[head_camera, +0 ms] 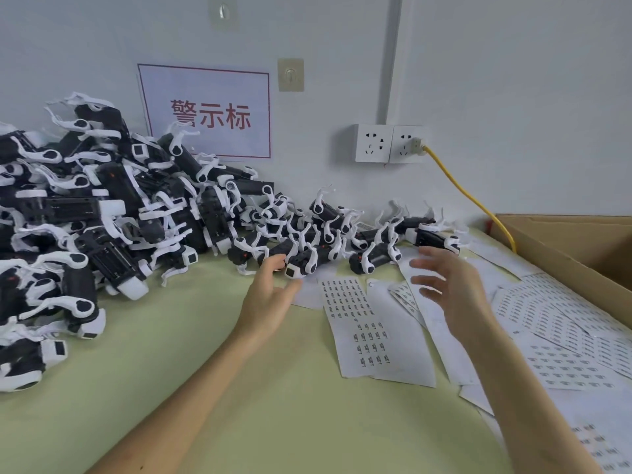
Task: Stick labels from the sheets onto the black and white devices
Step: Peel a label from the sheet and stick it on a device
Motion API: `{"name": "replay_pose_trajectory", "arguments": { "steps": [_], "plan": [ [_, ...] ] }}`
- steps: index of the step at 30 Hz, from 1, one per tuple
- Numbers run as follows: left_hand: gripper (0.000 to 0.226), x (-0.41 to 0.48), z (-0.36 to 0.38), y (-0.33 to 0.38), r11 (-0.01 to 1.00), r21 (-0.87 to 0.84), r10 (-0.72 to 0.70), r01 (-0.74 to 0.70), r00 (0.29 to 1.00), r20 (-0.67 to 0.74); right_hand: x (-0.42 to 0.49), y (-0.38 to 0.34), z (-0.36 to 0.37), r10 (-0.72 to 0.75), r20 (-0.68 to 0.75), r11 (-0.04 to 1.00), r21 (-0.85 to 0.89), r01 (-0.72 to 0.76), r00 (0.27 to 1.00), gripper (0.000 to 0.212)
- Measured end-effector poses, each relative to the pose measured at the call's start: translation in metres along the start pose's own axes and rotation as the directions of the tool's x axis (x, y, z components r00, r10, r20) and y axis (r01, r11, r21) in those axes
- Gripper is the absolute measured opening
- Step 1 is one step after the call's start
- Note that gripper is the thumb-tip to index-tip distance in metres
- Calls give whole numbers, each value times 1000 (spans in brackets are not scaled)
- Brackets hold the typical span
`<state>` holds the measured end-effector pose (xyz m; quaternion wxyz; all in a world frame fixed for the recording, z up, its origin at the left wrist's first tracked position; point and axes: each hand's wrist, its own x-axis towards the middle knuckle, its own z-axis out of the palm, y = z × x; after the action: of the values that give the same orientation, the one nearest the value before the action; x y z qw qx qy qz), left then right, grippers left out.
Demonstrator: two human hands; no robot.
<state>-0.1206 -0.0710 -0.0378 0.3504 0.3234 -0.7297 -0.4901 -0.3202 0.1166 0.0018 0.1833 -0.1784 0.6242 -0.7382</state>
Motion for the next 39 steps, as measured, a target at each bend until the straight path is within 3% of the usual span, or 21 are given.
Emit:
{"name": "replay_pose_trajectory", "arguments": {
  "steps": [3, 5, 9, 14, 18, 20, 24, 26, 29, 31, 34, 37, 39],
  "plan": [
    [56, 5, 2, -3, 999, -5, -44, 44, 996, 77, -12, 13, 21, -227, 141, 866, -424, 266, 964, 20],
    [61, 13, 4, 0, 998, 47, -48, 42, 991, 123, -17, 22, 33, -264, 235, 753, -555, 353, 935, 19],
    [60, 31, 14, 13, 975, 216, 24, -48, 993, 114, -20, 30, 38, -229, 345, 705, -586, 400, 910, 25],
    [16, 55, 35, 21, 978, 204, -51, 35, 996, 76, -18, 32, 38, -235, 363, 671, -610, 421, 902, 28],
    [18, 62, 44, 22, 876, 476, 100, -76, 995, -26, -18, 31, 37, -262, 374, 663, -601, 447, 890, 30],
    [20, 62, 44, 22, 864, 492, 162, -107, 984, -70, -19, 31, 36, -261, 376, 660, -602, 448, 889, 29],
    [32, 51, 27, 33, 968, 158, 216, -196, 968, -126, -19, 31, 37, -299, 369, 672, -574, 468, 880, 26],
    [36, 36, 15, 34, 978, -40, 198, -202, 975, -98, -20, 32, 37, -356, 421, 654, -525, 545, 834, 22],
    [35, 12, 3, 25, 942, -319, 82, -105, 993, -84, -24, 35, 37, -381, 593, 557, -465, 688, 709, 53],
    [33, 2, -4, 19, 858, -513, -55, 38, 998, -18, -28, 36, 40, -383, 640, 515, -452, 729, 667, 70],
    [40, -5, -9, 21, 653, -689, -244, 315, 948, 203, -31, 35, 44, -391, 652, 512, -432, 743, 649, 75],
    [57, -10, -5, 24, 391, -777, -304, 494, 866, 398, -30, 34, 41, -383, 667, 520, -416, 746, 639, 68],
    [46, -11, -3, 27, 335, -789, -318, 515, 850, 419, -31, 33, 40, -367, 661, 546, -417, 727, 654, 64]
  ]
}}
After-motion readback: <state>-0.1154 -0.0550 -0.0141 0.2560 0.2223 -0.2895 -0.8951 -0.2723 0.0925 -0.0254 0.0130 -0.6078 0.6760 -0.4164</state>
